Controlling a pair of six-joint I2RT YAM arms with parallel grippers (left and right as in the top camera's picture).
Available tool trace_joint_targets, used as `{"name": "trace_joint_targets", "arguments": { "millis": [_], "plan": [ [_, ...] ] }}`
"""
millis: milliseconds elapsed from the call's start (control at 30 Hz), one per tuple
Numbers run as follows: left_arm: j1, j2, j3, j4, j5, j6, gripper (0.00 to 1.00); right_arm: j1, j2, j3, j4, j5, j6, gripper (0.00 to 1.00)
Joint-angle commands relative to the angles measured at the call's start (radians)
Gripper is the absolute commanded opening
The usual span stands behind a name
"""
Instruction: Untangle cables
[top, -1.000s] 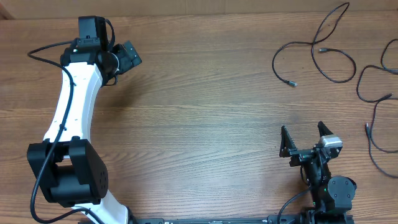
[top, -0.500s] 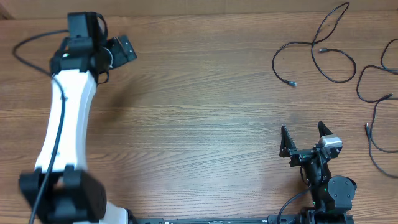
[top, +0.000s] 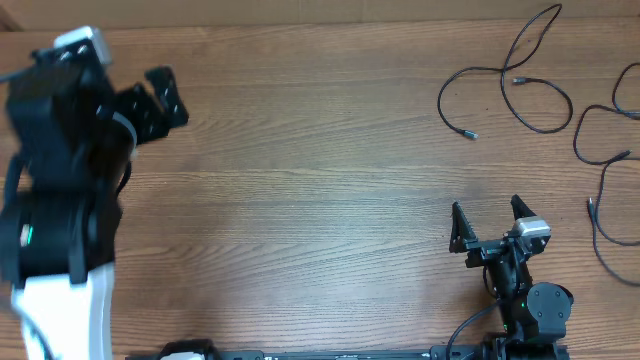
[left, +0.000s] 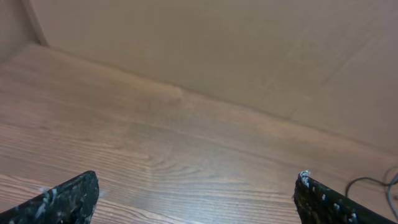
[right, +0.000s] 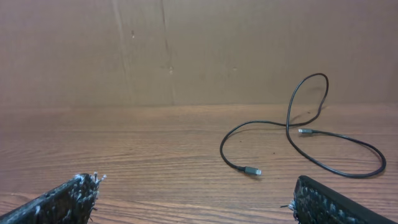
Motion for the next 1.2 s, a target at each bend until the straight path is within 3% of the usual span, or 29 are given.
{"name": "trace_joint_targets", "arguments": {
  "millis": [0,233,833,1167],
  "plan": [
    [0.0,-0.117,-0.024,-0.022,-0.05,0.026,1.0,-0.003,-0.01,-0.01,0.006,0.0,0.003,1.0],
    [0.0,-0.241,-0.025,-0.16,-0.057,0.024,1.0,-0.003,-0.01,-0.01,0.006,0.0,0.003,1.0],
    [-0.001,-0.273,-0.025,-0.426,-0.058,0.024,1.0,-0.003,-0.01,-0.01,0.006,0.0,0.003,1.0],
    [-0.001,-0.56,-0.025,-0.45,-0.058,0.024,1.0,-0.003,-0.01,-0.01,0.006,0.0,0.003,1.0]
  ]
}}
